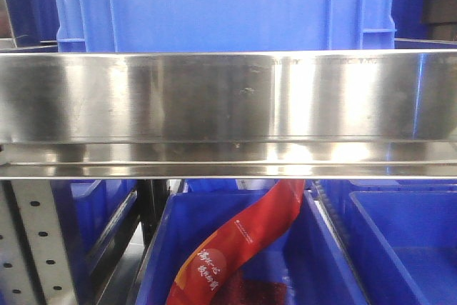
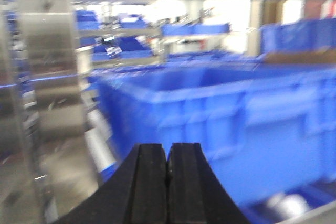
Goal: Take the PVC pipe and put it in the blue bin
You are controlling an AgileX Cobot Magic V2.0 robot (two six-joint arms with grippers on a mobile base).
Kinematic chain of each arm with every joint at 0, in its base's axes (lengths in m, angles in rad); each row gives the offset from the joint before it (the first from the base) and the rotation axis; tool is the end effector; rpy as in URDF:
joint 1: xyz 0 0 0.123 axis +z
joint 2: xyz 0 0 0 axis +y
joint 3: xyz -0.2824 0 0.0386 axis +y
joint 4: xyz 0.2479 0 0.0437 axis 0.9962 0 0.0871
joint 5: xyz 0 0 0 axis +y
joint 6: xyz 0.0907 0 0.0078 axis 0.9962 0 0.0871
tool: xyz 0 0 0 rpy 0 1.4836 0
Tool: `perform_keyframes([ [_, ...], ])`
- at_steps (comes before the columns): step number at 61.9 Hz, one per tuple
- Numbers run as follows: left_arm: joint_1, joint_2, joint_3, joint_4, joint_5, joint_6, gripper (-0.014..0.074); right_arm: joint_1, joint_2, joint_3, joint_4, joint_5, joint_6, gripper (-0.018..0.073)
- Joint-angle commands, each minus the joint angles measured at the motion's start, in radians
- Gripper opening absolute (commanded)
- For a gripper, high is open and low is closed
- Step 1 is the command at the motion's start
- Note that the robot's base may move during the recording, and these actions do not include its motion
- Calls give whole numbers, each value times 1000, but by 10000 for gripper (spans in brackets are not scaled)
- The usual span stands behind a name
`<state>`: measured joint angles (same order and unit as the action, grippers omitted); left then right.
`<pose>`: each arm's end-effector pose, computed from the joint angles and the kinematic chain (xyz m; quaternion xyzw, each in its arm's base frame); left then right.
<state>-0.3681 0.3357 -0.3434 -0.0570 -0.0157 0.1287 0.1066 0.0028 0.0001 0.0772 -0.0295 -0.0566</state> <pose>0.0785 -0.0302 0.3080 0.1452 0.6510 -0.1097 0.7370 0.0559 0.0058 0.2156 -0.0278 0.6652 0.0467 0.7447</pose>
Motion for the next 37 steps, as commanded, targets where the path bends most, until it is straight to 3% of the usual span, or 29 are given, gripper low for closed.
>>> perform_keyframes([
  [1, 59, -69, 62, 17, -12, -1, -111, -5, -3, 0, -4, -25, 1, -167],
  [17, 237, -246, 200, 17, 5, -1, -111, -5, -3, 0, -4, -25, 1, -167],
  [33, 319, -336, 343, 17, -35, -1, -111, -5, -3, 0, -4, -25, 1, -167],
  [37, 326, -336, 343, 17, 33, -1, -111, -5, -3, 0, -4, -25, 1, -167],
])
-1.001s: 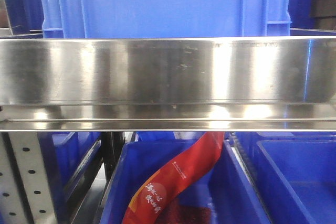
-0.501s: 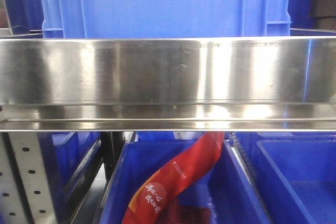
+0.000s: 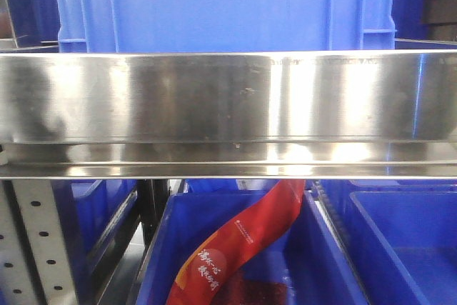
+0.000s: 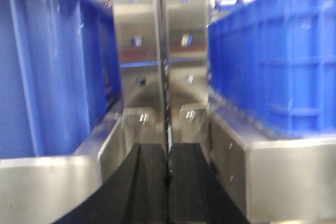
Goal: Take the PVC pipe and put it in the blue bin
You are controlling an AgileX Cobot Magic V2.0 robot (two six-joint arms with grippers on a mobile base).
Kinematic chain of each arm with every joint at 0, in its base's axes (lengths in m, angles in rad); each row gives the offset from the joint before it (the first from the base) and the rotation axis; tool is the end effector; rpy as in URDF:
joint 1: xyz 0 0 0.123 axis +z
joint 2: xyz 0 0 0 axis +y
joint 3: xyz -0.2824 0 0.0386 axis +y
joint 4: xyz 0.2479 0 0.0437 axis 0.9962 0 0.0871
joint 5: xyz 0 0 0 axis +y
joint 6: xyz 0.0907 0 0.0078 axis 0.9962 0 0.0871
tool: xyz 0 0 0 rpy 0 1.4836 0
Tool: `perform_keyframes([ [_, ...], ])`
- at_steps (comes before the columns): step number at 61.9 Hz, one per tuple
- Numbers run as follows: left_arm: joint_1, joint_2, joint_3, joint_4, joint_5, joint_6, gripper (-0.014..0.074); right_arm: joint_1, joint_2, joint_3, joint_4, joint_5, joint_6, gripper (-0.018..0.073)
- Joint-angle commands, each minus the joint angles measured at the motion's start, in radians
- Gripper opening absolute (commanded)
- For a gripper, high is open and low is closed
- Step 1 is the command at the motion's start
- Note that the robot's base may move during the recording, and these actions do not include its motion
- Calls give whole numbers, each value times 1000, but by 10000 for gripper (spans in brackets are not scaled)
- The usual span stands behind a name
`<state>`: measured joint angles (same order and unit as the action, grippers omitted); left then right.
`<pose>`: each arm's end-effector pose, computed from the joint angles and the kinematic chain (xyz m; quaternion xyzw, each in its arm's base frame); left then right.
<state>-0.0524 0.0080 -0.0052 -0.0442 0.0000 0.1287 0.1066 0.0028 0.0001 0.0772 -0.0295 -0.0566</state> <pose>0.0566 -0.0030 0.2144 0.0463 0.6751 0.0118 0.7362 0.0559 0.0058 0.2156 -0.0278 0.6652 0.0467 0.7447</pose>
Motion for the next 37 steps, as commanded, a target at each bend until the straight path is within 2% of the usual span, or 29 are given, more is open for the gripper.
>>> perform_keyframes([
  [1, 10, -8, 5, 4, 17, -1, -111, -5, -3, 0, -4, -25, 1, -167],
  [17, 10, -8, 5, 4, -20, -1, -111, -5, -3, 0, -4, -25, 1, -167],
  [25, 10, -8, 5, -42, -19, -1, -111, -5, -3, 0, -4, -25, 1, -167],
  [37, 10, -8, 5, -44, -19, -1, -111, -5, -3, 0, -4, -25, 1, -167],
])
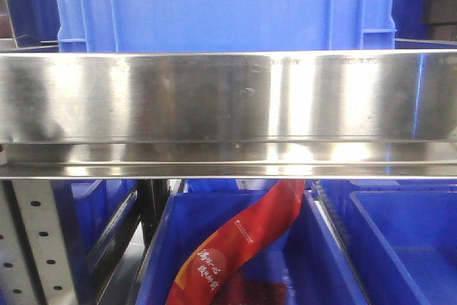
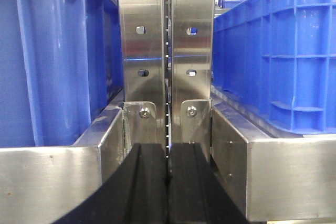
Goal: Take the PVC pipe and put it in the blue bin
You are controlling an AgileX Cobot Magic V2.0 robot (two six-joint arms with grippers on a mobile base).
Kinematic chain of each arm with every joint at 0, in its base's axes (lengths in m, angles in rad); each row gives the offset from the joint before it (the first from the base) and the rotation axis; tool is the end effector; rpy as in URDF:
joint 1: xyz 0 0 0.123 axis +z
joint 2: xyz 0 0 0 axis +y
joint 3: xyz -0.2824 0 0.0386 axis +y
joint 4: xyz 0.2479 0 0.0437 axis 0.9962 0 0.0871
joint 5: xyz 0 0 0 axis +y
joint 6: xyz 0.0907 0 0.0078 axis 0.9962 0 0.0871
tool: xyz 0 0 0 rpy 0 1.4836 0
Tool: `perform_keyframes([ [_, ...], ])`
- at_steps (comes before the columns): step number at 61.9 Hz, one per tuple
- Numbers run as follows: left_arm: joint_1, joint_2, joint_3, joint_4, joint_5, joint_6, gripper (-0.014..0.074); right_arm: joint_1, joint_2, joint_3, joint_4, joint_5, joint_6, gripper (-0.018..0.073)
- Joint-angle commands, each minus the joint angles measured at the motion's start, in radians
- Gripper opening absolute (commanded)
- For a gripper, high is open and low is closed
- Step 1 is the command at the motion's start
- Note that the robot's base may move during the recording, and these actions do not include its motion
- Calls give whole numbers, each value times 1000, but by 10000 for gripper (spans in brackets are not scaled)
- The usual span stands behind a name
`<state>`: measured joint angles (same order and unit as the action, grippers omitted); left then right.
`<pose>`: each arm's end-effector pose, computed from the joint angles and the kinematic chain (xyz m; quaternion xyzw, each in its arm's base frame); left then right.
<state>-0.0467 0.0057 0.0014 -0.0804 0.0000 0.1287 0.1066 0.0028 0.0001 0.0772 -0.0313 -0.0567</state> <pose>0.0567 -0.0027 0.2123 0.0322 0.6775 0.0006 0.7349 0.0559 0.0058 0.2157 -0.0277 0.6645 0.0466 0.7453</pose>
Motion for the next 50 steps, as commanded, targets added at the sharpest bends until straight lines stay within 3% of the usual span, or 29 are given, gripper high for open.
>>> perform_keyframes([
  [1, 5, -6, -1, -8, -19, -1, -111, -5, -3, 0, -4, -23, 1, -167],
  [8, 5, -6, -1, -5, -19, -3, -111, -5, -3, 0, -4, -23, 1, -167],
  [16, 5, -6, -1, 15, -19, -75, -111, -5, -3, 0, -4, -23, 1, -167],
  [50, 5, -6, -1, 22, -19, -74, -111, -5, -3, 0, -4, -23, 1, -167],
])
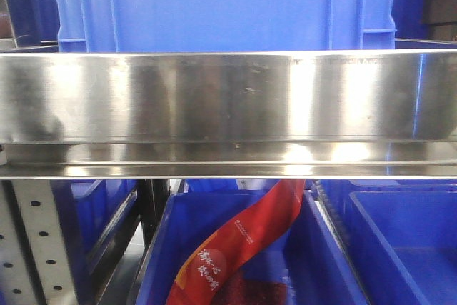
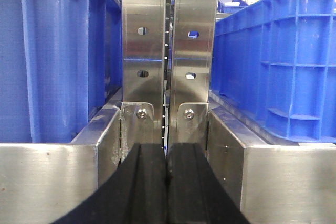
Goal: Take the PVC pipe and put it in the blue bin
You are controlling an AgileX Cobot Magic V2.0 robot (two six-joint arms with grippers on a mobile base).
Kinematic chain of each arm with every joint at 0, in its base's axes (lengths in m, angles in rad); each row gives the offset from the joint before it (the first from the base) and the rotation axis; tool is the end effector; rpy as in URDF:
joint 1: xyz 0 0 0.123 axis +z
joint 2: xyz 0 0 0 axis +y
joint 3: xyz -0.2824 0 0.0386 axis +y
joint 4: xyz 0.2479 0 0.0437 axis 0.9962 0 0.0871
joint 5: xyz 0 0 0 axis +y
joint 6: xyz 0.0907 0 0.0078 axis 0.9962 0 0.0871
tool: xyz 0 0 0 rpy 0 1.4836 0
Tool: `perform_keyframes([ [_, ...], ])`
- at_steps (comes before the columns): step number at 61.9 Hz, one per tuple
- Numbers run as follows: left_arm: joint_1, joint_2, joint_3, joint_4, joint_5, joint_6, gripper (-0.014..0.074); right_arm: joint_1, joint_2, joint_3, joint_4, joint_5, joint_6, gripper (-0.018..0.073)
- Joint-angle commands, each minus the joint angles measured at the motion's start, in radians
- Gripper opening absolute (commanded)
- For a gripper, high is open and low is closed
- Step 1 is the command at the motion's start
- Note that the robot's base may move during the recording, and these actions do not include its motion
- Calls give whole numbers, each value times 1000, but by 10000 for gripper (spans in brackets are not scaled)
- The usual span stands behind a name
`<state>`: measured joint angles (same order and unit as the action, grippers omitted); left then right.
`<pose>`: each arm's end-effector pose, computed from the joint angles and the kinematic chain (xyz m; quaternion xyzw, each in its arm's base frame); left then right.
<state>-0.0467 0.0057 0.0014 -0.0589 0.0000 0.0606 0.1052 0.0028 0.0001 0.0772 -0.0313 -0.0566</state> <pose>0.0567 -0.0027 0.2123 0.0164 0.6780 -0.0165 0.7347 0.0559 0.0057 0.2157 -0.0272 0.6646 0.0461 0.7453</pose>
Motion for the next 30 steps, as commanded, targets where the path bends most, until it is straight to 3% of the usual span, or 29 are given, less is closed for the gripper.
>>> perform_keyframes([
  [1, 5, -6, -1, 0, -19, -6, -111, -4, -3, 0, -4, -23, 1, -167],
  [30, 5, -6, -1, 0, -19, -6, -111, -4, -3, 0, -4, -23, 1, -167],
])
